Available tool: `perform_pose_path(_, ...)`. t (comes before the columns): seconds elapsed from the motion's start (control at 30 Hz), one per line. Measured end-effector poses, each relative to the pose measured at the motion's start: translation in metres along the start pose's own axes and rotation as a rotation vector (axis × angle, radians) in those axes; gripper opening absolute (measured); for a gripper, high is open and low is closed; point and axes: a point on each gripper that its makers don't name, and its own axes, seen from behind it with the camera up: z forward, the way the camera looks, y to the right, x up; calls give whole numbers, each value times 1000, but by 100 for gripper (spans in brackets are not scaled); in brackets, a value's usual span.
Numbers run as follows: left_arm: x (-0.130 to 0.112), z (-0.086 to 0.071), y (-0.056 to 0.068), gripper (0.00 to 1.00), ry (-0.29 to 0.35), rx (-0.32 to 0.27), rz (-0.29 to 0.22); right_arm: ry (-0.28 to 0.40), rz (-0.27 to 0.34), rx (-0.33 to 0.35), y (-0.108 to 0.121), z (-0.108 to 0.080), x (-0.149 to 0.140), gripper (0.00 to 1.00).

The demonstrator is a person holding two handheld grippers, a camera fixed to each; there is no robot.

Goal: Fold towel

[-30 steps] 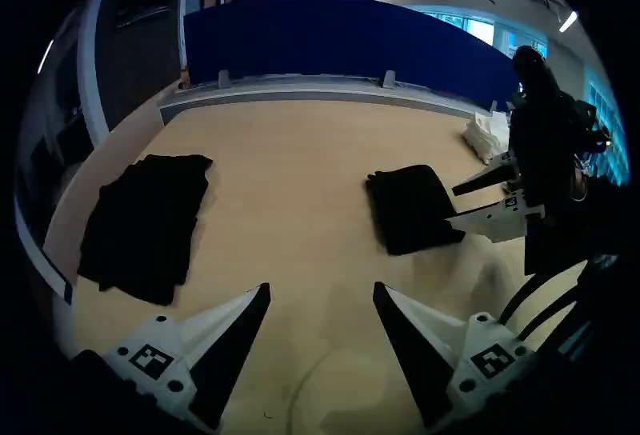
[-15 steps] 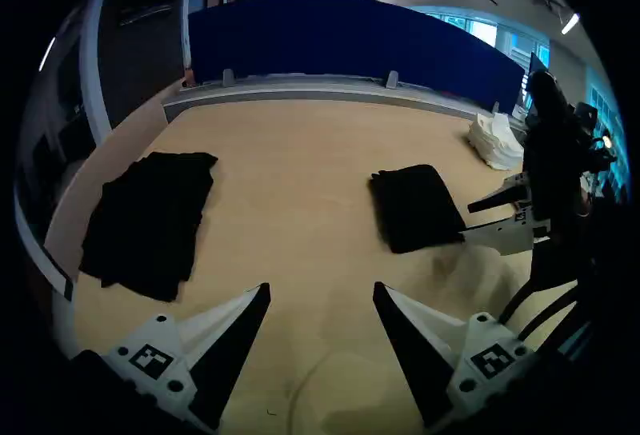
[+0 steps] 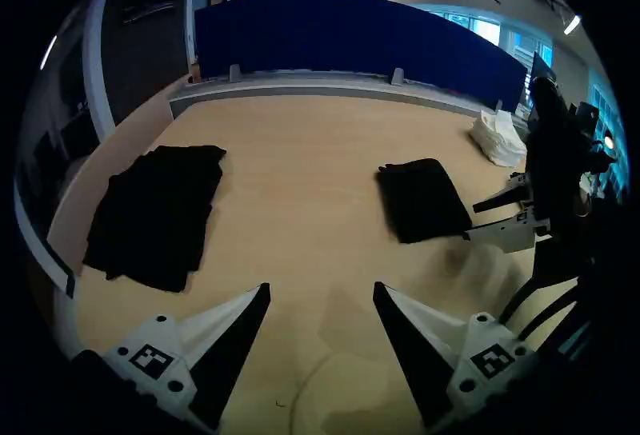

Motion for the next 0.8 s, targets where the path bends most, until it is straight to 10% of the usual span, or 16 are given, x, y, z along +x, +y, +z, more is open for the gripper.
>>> perform_pose_path(0.57,-1,-4,-5,96,0,3,-2,-41,42,-9,3,7,-17,28)
perform_pose_path(0.8,-2,-4,-8,96,-1,6,-2,-37,54,-8,5,6,-18,14)
